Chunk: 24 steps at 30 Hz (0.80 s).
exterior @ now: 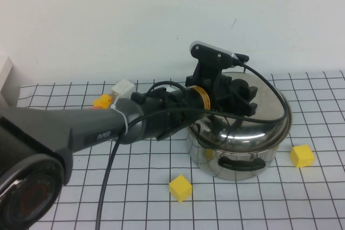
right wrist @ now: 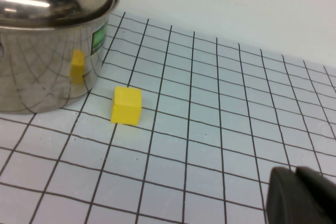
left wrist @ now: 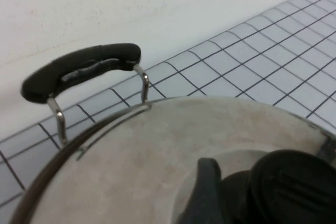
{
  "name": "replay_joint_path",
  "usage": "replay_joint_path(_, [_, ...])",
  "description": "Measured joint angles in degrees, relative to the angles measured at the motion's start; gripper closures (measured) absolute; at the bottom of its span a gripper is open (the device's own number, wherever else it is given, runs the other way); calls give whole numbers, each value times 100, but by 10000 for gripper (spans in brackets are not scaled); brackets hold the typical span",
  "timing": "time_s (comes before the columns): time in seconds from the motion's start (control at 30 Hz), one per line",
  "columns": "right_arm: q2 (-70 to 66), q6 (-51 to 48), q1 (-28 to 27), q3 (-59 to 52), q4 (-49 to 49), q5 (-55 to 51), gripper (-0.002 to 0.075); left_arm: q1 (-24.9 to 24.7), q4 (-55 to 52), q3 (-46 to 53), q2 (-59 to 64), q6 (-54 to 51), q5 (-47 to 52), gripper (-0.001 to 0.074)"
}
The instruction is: Cover the pot
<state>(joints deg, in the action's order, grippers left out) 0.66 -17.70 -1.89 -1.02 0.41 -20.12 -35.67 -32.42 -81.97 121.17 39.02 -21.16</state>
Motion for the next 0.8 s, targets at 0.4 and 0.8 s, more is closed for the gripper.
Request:
replay_joint_path(0.4, [0, 0, 0, 0, 0, 0, 717, 0, 62, 23, -1409, -426, 1381, 298])
replay_joint_path(0.8, [0, 0, 0, 0, 0, 0, 717, 0, 119, 55, -3681, -278, 4505, 723])
